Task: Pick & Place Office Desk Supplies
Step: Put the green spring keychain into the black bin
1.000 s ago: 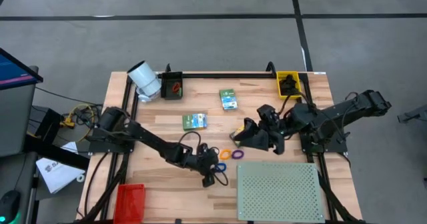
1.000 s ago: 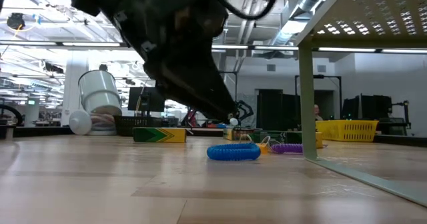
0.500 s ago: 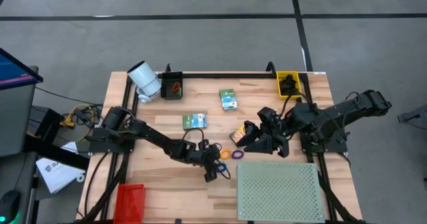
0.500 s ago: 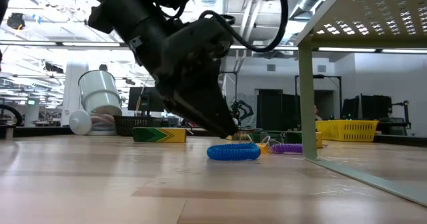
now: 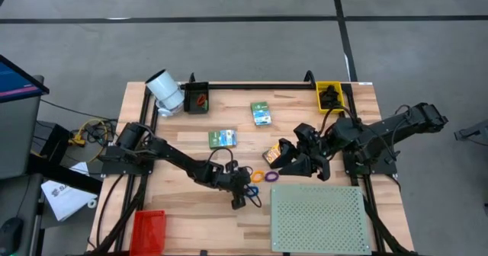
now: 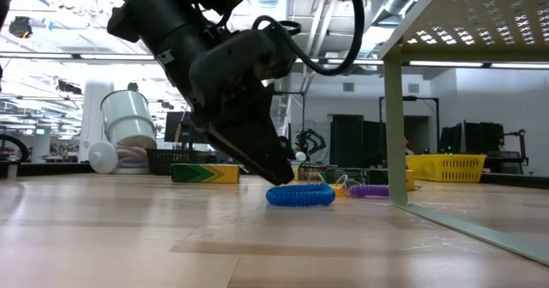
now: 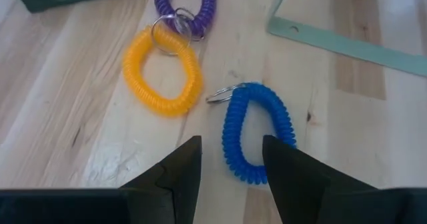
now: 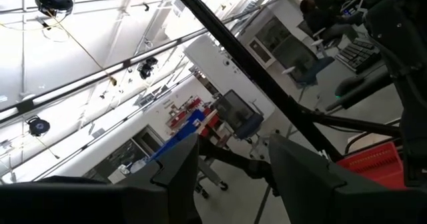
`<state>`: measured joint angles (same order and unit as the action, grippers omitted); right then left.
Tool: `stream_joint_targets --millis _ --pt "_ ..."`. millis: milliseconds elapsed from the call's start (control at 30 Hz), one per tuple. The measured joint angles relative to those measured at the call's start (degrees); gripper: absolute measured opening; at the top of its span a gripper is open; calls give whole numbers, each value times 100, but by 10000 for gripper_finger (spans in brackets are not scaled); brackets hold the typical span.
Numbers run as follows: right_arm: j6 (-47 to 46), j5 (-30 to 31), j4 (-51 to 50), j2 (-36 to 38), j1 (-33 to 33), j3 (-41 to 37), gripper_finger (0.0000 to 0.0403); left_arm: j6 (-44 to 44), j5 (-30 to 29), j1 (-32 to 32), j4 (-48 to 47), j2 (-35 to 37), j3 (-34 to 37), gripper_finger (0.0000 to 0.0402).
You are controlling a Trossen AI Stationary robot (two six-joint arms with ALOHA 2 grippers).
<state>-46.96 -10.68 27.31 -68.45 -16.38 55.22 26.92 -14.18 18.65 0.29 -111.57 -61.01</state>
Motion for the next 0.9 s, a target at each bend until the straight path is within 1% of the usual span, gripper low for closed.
stream_joint_targets --millis 400,533,733,900 --pt "46 -44 -9 -2 0 0 179 -14 -32 -11 -2 -34 0 154" --pt "46 -82 -12 -2 0 0 179 -13 158 -11 112 -143 -3 154" --pt "44 -136 -42 -4 0 0 179 -12 88 -31 112 -177 0 154" --pt "46 -139 -74 -4 0 0 179 -11 62 -62 94 -179 0 132"
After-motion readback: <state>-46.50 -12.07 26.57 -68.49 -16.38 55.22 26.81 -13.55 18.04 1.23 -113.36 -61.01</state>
